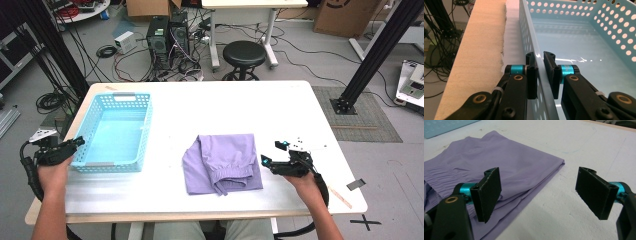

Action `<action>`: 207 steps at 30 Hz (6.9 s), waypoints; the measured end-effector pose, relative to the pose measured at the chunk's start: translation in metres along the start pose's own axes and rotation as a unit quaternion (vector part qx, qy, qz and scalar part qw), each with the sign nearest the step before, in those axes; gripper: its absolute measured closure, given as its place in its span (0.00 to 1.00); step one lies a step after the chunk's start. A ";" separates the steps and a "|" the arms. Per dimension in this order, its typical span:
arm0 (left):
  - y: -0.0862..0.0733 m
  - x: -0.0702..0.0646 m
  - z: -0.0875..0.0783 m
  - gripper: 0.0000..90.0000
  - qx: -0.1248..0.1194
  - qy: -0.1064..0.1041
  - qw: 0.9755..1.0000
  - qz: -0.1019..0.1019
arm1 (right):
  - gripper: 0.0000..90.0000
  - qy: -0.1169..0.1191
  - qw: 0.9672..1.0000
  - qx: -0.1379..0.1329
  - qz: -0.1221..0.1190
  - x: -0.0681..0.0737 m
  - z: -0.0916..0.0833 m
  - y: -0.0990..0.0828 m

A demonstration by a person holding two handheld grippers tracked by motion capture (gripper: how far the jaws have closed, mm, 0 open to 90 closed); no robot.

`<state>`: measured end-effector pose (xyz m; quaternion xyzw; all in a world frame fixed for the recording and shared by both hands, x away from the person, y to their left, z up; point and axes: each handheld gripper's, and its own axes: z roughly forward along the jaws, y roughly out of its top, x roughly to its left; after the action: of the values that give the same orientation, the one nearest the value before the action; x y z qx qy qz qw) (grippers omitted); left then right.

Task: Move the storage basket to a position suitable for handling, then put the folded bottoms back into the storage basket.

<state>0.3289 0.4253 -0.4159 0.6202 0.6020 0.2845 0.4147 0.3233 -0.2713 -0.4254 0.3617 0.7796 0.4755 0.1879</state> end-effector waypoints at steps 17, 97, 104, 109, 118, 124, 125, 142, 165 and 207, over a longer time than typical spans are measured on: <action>0.009 -0.005 -0.021 0.45 -0.089 0.004 0.996 -0.030 | 0.23 -0.003 1.000 -0.002 0.000 -0.002 0.000 0.000; -0.026 -0.288 0.043 0.32 -0.019 -0.213 0.967 0.135 | 0.23 0.003 1.000 -0.028 -0.001 -0.005 -0.012 0.008; -0.034 -0.287 0.064 0.35 0.042 -0.184 0.972 0.143 | 0.23 0.006 1.000 -0.027 -0.004 -0.004 -0.011 0.009; -0.043 -0.288 0.077 0.40 0.081 -0.171 0.972 0.140 | 0.23 0.003 1.000 -0.030 -0.002 -0.005 -0.013 0.009; -0.046 -0.297 0.078 0.69 0.102 -0.156 0.970 0.157 | 0.23 0.000 1.000 -0.030 0.001 -0.007 -0.015 0.008; -0.045 -0.296 0.079 0.89 0.105 -0.163 0.972 0.131 | 0.23 0.001 1.000 -0.031 0.000 -0.006 -0.015 0.008; -0.045 -0.296 0.079 0.91 0.105 -0.163 0.972 0.131 | 0.23 0.001 1.000 -0.030 0.000 -0.006 -0.015 0.008; -0.044 -0.298 0.086 0.51 0.089 -0.221 0.970 0.042 | 0.23 -0.001 1.000 -0.031 0.000 -0.008 -0.017 0.007; -0.047 -0.338 0.088 0.37 0.085 -0.095 0.980 0.153 | 0.23 0.001 1.000 -0.029 0.000 -0.008 -0.018 0.007; -0.044 -0.329 0.092 0.54 0.084 -0.205 0.972 0.079 | 0.23 0.003 1.000 -0.028 0.000 -0.006 -0.015 0.009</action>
<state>0.3475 0.0835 -0.4514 0.7436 0.4751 0.1313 0.4518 0.3208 -0.2828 -0.4109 0.3544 0.7665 0.4985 0.1959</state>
